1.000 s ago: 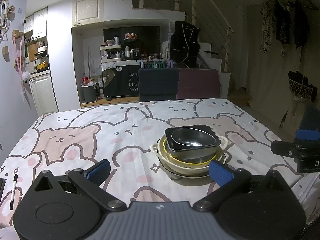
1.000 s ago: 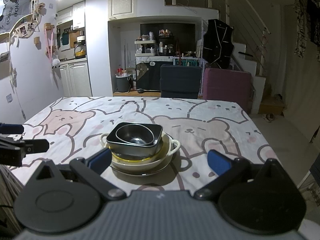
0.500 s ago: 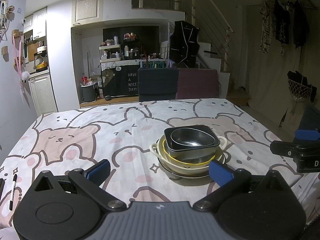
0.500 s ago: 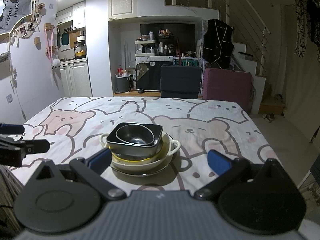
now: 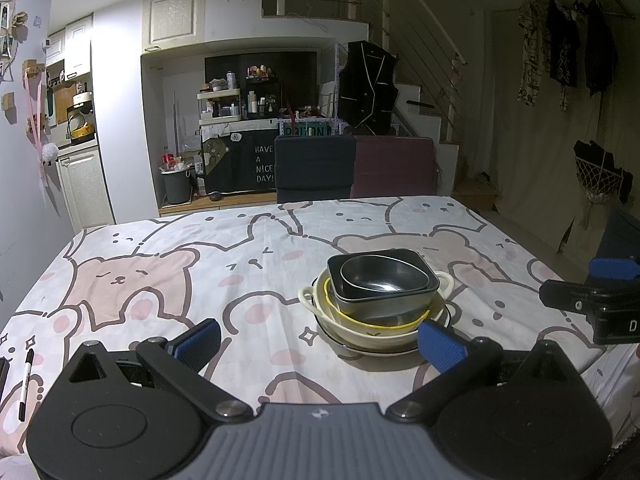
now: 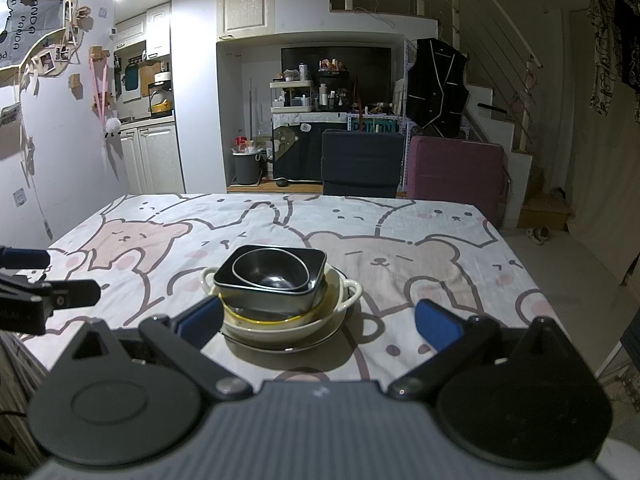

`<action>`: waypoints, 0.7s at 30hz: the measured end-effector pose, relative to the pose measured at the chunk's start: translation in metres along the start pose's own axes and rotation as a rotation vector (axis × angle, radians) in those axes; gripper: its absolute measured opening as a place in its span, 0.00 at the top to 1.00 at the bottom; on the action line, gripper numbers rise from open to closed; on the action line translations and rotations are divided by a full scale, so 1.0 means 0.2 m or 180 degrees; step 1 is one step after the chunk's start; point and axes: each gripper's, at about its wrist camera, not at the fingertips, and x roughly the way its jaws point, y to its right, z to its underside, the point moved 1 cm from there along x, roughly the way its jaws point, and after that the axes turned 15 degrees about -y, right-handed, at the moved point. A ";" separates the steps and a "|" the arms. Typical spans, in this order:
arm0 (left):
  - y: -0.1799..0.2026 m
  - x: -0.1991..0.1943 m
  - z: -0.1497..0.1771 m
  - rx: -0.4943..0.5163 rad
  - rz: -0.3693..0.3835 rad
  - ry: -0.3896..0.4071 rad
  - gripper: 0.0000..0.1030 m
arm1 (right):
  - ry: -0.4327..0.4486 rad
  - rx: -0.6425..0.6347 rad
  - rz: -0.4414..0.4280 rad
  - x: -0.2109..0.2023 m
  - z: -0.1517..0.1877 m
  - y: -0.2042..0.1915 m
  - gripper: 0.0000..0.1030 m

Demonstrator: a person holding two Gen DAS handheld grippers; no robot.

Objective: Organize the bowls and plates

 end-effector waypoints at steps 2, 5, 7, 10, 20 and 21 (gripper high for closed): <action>0.00 0.00 0.00 -0.0001 -0.0001 -0.0001 0.00 | -0.0001 0.0001 -0.0001 0.00 0.00 0.00 0.01; 0.00 0.00 0.00 0.0002 0.0001 0.0000 0.00 | -0.0001 0.0000 -0.0001 0.00 0.00 0.00 0.01; 0.00 0.00 0.00 0.0002 0.0002 -0.0001 0.00 | 0.0000 0.0001 -0.0001 0.00 0.00 0.00 0.01; 0.00 0.00 0.00 0.0001 -0.0001 0.0000 0.00 | -0.0001 -0.0002 -0.0002 0.00 0.00 0.00 0.01; 0.00 0.00 0.00 -0.0001 -0.0002 -0.0001 0.00 | -0.0001 0.0002 0.0000 0.00 0.00 0.00 0.01; 0.00 0.00 0.00 -0.0002 -0.0004 -0.0002 0.00 | -0.0001 0.0002 0.0001 0.00 0.00 0.00 0.01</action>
